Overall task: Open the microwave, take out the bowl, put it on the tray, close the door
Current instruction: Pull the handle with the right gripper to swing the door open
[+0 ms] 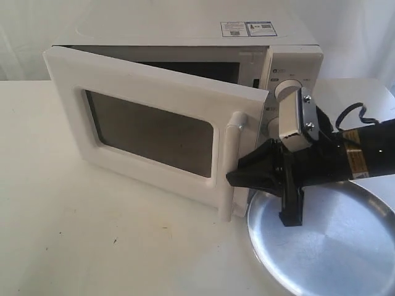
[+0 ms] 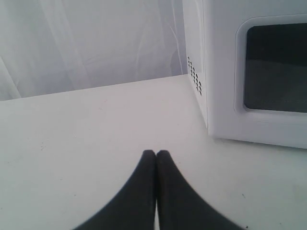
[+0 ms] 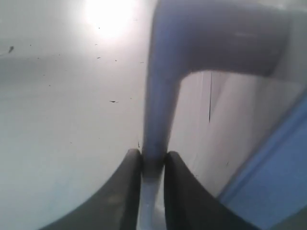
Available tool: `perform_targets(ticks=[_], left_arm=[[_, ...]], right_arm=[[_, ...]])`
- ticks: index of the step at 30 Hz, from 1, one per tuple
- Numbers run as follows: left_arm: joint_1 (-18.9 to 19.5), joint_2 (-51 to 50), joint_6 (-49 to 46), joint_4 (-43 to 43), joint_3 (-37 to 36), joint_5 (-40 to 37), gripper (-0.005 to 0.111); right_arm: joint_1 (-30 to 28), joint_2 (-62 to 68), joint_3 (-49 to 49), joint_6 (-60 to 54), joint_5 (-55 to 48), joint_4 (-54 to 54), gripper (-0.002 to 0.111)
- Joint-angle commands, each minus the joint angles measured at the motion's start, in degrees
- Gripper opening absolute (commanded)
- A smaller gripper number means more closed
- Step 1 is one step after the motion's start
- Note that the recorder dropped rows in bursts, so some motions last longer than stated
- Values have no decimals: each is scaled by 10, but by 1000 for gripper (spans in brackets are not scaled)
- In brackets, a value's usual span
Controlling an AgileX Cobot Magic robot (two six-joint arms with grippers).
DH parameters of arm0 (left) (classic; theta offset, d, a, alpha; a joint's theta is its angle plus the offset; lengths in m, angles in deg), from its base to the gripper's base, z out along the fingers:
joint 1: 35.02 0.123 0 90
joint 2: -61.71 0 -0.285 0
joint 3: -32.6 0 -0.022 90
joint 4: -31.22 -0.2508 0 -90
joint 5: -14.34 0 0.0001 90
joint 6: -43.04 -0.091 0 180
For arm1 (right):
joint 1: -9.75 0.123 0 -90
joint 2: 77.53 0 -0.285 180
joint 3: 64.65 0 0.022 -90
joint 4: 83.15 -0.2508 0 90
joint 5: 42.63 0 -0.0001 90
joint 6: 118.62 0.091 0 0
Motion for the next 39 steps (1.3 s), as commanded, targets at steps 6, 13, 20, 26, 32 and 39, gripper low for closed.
perform_targets(ticks=[6, 13, 20, 26, 32, 39], left_arm=[[-2, 1, 0, 5, 2, 2, 0], [-2, 1, 0, 5, 2, 2, 0], [-2, 1, 0, 5, 2, 2, 0], [-2, 1, 0, 5, 2, 2, 0], [-2, 1, 0, 5, 2, 2, 0], [-2, 1, 0, 5, 2, 2, 0]], right_arm=[[-11, -101, -5, 117, 86, 19, 28], [-11, -167, -5, 108, 107, -7, 9], [-10, -247, -5, 106, 62, -132, 0], [-8, -234, -11, 167, -167, -129, 0], [3, -196, -15, 170, -188, -132, 0], [30, -141, -15, 169, -106, -79, 0]])
